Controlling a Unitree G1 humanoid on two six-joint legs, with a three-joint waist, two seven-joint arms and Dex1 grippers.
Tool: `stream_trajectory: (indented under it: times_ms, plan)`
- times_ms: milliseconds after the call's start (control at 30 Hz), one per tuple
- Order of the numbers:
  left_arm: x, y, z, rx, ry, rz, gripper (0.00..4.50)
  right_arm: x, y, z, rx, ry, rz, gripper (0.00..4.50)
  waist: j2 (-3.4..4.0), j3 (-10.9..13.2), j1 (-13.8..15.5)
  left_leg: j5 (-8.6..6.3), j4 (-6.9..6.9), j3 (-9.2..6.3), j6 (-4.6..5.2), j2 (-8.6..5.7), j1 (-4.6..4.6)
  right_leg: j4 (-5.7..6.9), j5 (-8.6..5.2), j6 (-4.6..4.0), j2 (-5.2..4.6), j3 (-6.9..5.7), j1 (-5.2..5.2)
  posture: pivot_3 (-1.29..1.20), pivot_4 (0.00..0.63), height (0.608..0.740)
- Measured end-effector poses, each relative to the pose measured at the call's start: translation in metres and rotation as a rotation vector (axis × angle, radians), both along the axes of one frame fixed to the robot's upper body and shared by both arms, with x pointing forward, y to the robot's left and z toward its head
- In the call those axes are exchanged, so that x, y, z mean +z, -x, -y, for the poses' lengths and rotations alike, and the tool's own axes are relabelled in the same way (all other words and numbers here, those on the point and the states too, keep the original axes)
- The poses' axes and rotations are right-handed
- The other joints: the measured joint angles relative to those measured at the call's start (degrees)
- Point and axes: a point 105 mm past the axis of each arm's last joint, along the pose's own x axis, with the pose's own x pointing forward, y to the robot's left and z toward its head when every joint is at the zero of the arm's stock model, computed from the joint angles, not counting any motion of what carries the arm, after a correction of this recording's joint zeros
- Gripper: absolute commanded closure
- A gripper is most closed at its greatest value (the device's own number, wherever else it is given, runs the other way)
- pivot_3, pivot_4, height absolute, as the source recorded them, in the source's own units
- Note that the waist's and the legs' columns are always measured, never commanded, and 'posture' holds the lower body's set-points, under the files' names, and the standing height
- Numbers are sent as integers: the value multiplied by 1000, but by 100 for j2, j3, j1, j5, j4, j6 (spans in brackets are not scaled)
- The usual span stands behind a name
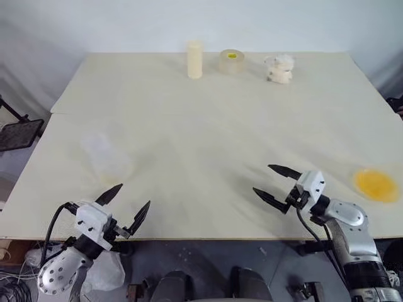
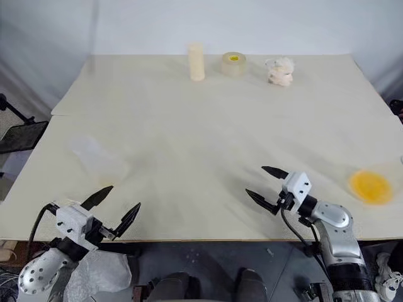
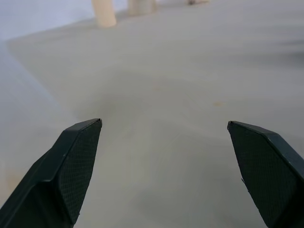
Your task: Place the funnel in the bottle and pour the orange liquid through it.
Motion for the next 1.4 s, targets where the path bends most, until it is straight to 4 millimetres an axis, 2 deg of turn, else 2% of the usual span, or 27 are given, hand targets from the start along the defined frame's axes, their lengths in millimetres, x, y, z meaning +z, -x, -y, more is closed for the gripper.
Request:
stream_trajectory:
  times_ms: [133,367,533,867,1033,1333,1400]
  plan:
    - [10,13,-9,11,10,-20,0,-4,-5,-3,23,0,-23,44,-4,3,-25,-3,-2,-3,-1,2,0,-4,0,-1,-1,0,-1,0,150,740]
    - [35,33,-53,131,-22,29,0,-6,-8,-9,64,4,-37,44,-8,7,-30,-3,-1,-2,-2,3,-1,-6,-1,-2,0,-2,-1,0,150,740]
    - [40,33,-69,162,-21,27,0,-5,-7,-13,90,-6,-34,44,-10,8,-16,-3,0,-3,-1,1,-2,-4,-1,-3,0,-1,-1,0,150,740]
    - [50,-10,-85,170,28,73,0,13,-7,-22,105,-26,25,44,-10,8,-45,-5,-2,-2,-5,1,0,7,-1,-2,1,-3,-5,0,150,740]
    - [54,-42,-92,150,53,98,0,16,-6,-22,93,-29,40,44,-11,8,-22,-5,0,-2,-5,1,2,15,-1,-2,5,-5,-5,0,150,740]
    - [60,-83,-77,28,58,128,0,15,-4,-22,76,-33,40,44,-13,9,-63,-5,-2,1,-6,1,3,18,-1,-1,7,-8,-8,0,150,740]
    - [63,-88,-74,12,58,144,402,15,-4,-22,72,-34,42,0,-14,9,-73,-4,-2,1,-6,1,3,19,-1,-1,8,-8,-8,0,150,740]
